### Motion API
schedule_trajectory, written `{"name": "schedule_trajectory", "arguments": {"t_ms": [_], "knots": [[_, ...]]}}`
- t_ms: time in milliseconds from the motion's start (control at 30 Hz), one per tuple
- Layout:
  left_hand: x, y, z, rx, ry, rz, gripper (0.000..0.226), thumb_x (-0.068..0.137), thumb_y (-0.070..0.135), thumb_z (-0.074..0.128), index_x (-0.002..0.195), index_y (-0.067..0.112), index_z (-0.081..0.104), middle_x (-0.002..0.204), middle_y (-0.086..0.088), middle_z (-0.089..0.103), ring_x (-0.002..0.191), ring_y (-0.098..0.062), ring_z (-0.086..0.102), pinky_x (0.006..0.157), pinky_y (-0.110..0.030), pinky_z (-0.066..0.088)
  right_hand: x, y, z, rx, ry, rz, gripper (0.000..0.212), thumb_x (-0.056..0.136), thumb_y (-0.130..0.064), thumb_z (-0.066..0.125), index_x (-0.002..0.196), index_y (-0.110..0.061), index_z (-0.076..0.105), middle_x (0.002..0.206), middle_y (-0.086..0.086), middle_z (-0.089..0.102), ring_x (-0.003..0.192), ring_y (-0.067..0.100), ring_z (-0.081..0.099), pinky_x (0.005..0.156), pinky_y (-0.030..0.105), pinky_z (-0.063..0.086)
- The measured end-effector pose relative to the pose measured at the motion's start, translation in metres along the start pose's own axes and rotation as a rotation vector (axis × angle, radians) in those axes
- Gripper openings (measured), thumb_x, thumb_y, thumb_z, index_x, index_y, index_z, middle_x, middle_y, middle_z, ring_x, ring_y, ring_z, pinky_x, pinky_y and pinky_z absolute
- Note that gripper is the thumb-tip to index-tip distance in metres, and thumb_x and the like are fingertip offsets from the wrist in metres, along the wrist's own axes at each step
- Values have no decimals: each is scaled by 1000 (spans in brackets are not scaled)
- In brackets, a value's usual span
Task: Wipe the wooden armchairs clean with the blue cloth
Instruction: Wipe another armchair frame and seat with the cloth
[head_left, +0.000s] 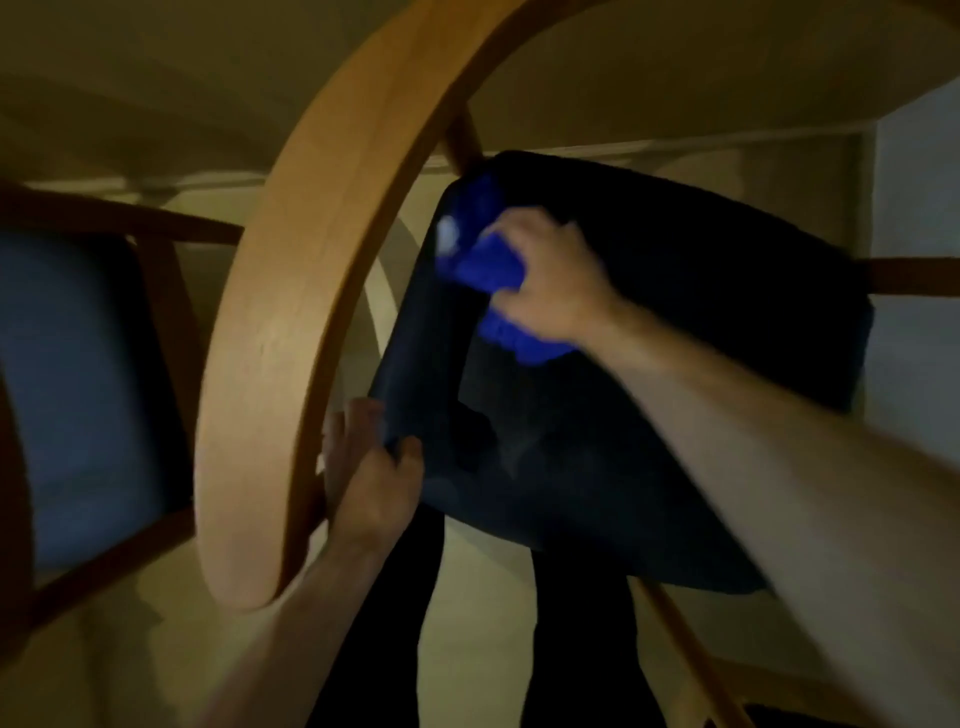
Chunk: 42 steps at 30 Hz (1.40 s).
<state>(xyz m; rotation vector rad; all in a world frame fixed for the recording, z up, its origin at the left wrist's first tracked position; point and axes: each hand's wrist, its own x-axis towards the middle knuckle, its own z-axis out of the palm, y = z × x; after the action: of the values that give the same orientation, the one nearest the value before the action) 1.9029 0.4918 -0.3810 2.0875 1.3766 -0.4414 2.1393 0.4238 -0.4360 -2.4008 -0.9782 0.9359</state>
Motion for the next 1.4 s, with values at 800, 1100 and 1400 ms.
{"name": "schedule_trajectory", "arguments": {"t_ms": [800, 1100, 1400], "knots": [[-54, -61, 64, -199, 109, -95, 46, 81, 16, 62, 124, 16, 46, 121, -7, 52, 113, -27, 47, 89, -30, 34, 37, -55, 37, -319, 6, -126, 55, 81, -36, 67, 131, -23, 49, 141, 4, 47, 124, 36, 45, 98, 42, 41], [-62, -79, 65, -235, 108, -156, 49, 80, -1, 50, 125, 16, 42, 130, -7, 48, 121, -25, 43, 101, -41, 38, -86, -76, 116, -323, -384, -531, 57, 80, -33, 70, 133, -29, 52, 144, -13, 44, 115, 23, 44, 79, 29, 38], [-70, -88, 81, -303, 110, -127, 47, 83, 10, 55, 124, 23, 37, 122, -2, 50, 112, -18, 43, 93, -34, 39, 50, -39, -8, -478, 122, -222, 56, 89, -33, 66, 138, -19, 43, 144, 9, 45, 129, 37, 46, 105, 47, 41]]}}
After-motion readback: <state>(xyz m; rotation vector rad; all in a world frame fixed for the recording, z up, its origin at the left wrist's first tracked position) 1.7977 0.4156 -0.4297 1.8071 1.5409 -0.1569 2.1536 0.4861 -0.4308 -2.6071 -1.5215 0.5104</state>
